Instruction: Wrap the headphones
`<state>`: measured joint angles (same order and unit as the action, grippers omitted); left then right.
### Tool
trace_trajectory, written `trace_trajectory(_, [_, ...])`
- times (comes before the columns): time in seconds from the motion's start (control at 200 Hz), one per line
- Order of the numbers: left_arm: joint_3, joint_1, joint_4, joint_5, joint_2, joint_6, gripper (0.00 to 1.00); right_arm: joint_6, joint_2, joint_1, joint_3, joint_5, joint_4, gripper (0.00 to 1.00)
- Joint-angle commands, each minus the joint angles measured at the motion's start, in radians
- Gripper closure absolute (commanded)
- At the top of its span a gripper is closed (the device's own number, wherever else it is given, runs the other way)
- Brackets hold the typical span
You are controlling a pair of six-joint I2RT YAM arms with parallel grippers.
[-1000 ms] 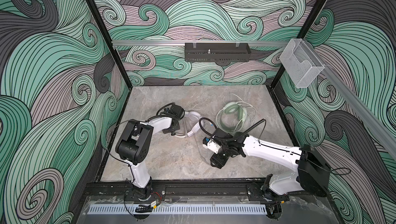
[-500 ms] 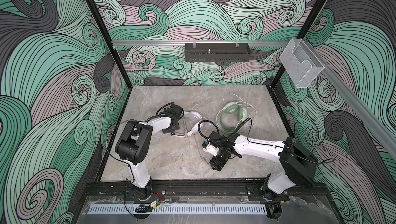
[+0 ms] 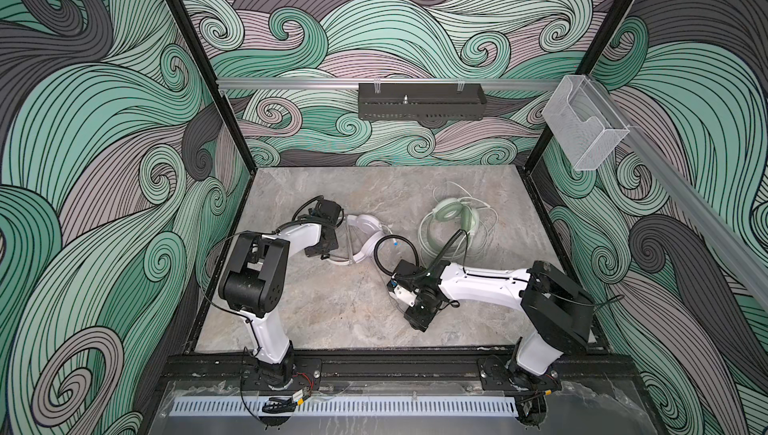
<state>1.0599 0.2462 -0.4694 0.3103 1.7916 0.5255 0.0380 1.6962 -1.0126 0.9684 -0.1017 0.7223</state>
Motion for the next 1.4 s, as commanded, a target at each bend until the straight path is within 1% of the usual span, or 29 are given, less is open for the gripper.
trace_trajectory(0.0, [0.019,-0.04,-0.026,0.031,-0.008,-0.029,1.0,0.001,0.033,-0.003,0.004,0.022,0.022,0.54])
trace_trajectory(0.16, [0.033,-0.061,-0.029,0.011,0.004,-0.012,1.0,0.003,0.057,-0.012,0.018,0.038,0.031,0.69])
trace_trajectory(0.22, [0.033,-0.063,-0.029,0.005,0.008,0.002,1.0,0.008,0.066,-0.016,0.021,0.047,0.035,0.74])
trace_trajectory(0.275, [0.028,-0.067,-0.028,-0.003,0.012,0.015,1.0,0.016,0.07,-0.016,0.019,0.049,0.037,0.76])
trace_trajectory(0.365, [0.021,-0.069,-0.025,-0.008,0.016,0.027,1.0,0.03,0.072,-0.02,0.015,0.047,0.038,0.78])
trace_trajectory(0.42, [0.022,-0.07,-0.024,-0.009,0.017,0.028,1.0,0.031,0.075,-0.028,0.016,0.046,0.038,0.81])
trace_trajectory(0.57, [0.026,-0.07,-0.026,-0.012,0.014,0.028,1.0,0.025,0.118,-0.038,0.038,0.042,0.054,0.94])
trace_trajectory(0.605, [0.026,-0.07,-0.026,-0.013,0.012,0.03,1.0,0.024,0.119,-0.038,0.039,0.04,0.055,1.0])
trace_trajectory(0.675, [0.025,-0.07,-0.026,-0.018,0.011,0.031,1.0,0.019,0.105,-0.038,0.036,0.034,0.054,1.0])
trace_trajectory(0.781, [0.021,-0.071,-0.023,-0.024,0.008,0.029,1.0,-0.001,0.042,-0.044,0.019,0.027,0.032,1.0])
trace_trajectory(0.881, [0.017,-0.071,-0.022,-0.021,0.005,0.019,1.0,-0.036,-0.055,-0.065,0.024,0.019,0.035,1.0])
trace_trajectory(0.991, [0.014,-0.07,-0.02,-0.018,0.0,0.006,1.0,-0.079,-0.18,-0.111,0.059,0.017,0.079,1.0])
trace_trajectory(1.116, [0.013,-0.068,-0.015,-0.021,0.003,-0.001,1.0,-0.093,-0.326,-0.138,0.098,-0.008,0.116,1.0])
trace_trajectory(1.201, [0.006,-0.065,-0.008,-0.03,0.004,-0.002,1.0,-0.098,-0.406,-0.144,0.122,-0.004,0.12,1.0])
trace_trajectory(1.281, [-0.003,-0.055,0.003,-0.035,-0.004,-0.008,1.0,-0.114,-0.429,-0.142,0.163,0.009,0.141,1.0])
trace_trajectory(1.396, [-0.015,-0.042,0.003,-0.038,-0.012,-0.004,1.0,-0.136,-0.4,-0.141,0.239,0.007,0.172,1.0])
